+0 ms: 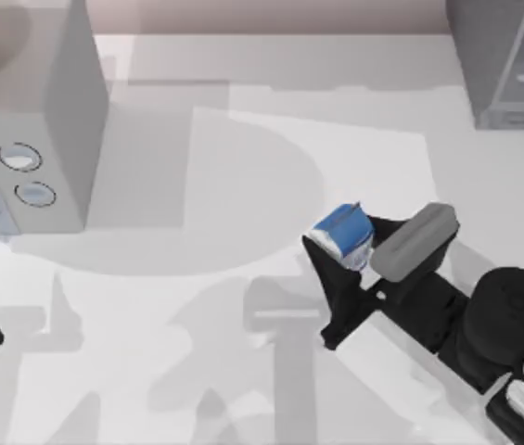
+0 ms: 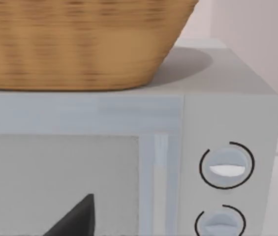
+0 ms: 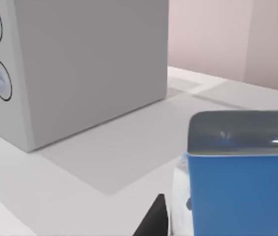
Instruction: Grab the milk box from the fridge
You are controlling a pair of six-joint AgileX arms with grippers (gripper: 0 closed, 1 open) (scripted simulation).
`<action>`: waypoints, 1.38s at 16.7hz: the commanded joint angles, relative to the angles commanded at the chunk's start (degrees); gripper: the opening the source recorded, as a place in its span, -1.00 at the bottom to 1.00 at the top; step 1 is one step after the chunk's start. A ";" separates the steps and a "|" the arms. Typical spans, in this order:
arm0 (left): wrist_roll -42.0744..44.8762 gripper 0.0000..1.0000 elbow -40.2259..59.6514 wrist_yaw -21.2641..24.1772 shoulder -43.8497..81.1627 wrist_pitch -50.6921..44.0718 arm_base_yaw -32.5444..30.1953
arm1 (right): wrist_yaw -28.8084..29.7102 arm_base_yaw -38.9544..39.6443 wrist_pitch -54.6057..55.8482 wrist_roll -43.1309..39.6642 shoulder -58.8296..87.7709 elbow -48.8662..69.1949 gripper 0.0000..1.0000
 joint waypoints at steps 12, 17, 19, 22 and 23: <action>0.00 1.00 0.00 0.00 0.00 0.00 0.00 | 0.56 0.99 -1.05 -0.18 5.52 6.54 -1.00; 0.00 1.00 0.00 0.00 0.00 0.00 0.00 | 1.34 1.96 -5.39 -0.20 10.00 15.78 -1.00; 0.00 1.00 0.00 0.00 0.00 0.00 0.00 | 1.38 2.01 -5.63 -0.21 10.19 16.14 -1.00; 0.00 1.00 0.00 0.00 0.00 0.00 0.00 | 1.38 2.01 -5.63 -0.21 10.19 16.14 -0.85; 0.00 1.00 0.00 0.00 0.00 0.00 0.00 | 1.38 2.01 -5.63 -0.21 10.19 16.14 -0.70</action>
